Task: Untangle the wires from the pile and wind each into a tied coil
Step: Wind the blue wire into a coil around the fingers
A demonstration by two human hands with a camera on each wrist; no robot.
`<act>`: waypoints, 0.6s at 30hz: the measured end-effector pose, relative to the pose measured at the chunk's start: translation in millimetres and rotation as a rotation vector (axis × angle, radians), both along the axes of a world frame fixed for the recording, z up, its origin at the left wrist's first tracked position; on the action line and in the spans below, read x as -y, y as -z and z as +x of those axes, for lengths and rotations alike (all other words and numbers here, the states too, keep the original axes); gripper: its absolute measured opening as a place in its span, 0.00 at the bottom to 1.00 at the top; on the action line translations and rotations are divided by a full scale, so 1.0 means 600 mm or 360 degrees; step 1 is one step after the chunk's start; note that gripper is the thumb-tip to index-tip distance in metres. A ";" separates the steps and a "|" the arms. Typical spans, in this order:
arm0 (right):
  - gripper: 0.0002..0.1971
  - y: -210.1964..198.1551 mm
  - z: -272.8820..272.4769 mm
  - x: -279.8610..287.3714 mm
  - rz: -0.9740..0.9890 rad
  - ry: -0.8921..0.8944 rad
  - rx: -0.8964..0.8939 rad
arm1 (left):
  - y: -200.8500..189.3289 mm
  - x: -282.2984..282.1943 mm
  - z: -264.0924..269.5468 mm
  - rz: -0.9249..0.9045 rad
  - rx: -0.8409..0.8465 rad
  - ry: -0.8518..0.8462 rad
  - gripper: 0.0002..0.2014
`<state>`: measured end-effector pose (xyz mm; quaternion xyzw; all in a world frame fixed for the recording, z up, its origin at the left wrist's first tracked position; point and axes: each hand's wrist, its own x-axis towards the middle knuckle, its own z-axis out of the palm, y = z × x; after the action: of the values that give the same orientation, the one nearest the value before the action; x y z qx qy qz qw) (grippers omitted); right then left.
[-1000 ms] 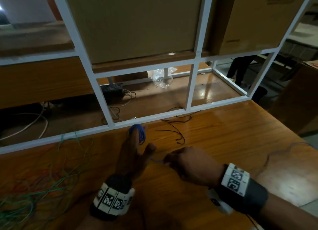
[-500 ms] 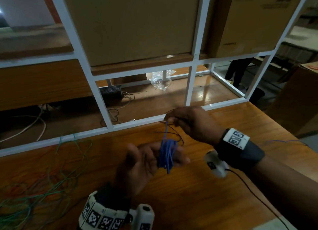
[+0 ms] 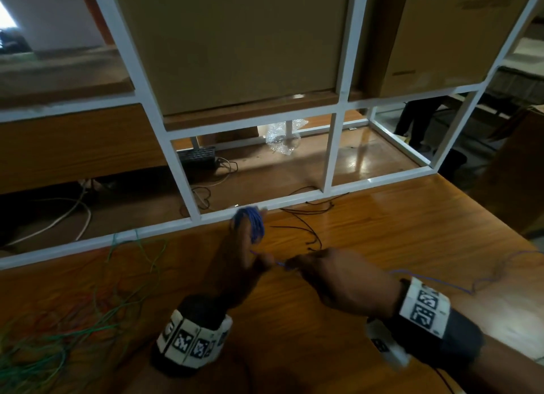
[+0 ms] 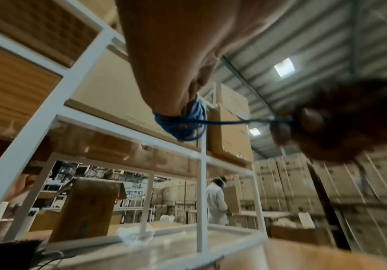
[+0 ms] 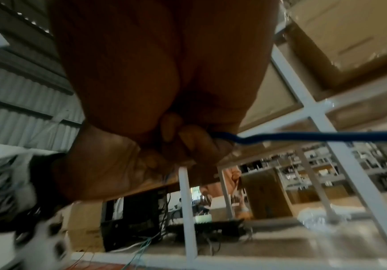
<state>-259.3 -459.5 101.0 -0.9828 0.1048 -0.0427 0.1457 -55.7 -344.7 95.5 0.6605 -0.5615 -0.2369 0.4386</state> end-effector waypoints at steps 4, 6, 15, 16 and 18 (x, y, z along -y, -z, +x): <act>0.13 -0.067 -0.019 0.028 -0.0135 -0.0024 0.0145 | 0.033 -0.028 -0.026 0.0203 0.0460 0.0107 0.65; 0.15 -0.087 -0.019 0.044 -0.0141 -0.0042 0.0221 | 0.054 -0.026 -0.032 0.0183 0.0236 0.0098 0.57; 0.12 -0.073 0.043 0.101 0.0020 0.0133 0.0747 | -0.010 -0.022 -0.072 0.0101 -0.0923 0.0002 0.25; 0.11 -0.058 0.052 0.098 0.0051 0.0161 0.0758 | -0.015 -0.023 -0.071 0.0009 -0.1013 -0.0096 0.24; 0.14 -0.026 0.066 0.086 0.0131 0.0226 0.0721 | -0.020 -0.023 -0.062 -0.0143 -0.1249 -0.0203 0.21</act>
<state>-220.0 -511.1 116.7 -0.9315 0.1399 -0.2680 0.2023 -92.8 -330.9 107.6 0.5336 -0.3188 -0.4188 0.6620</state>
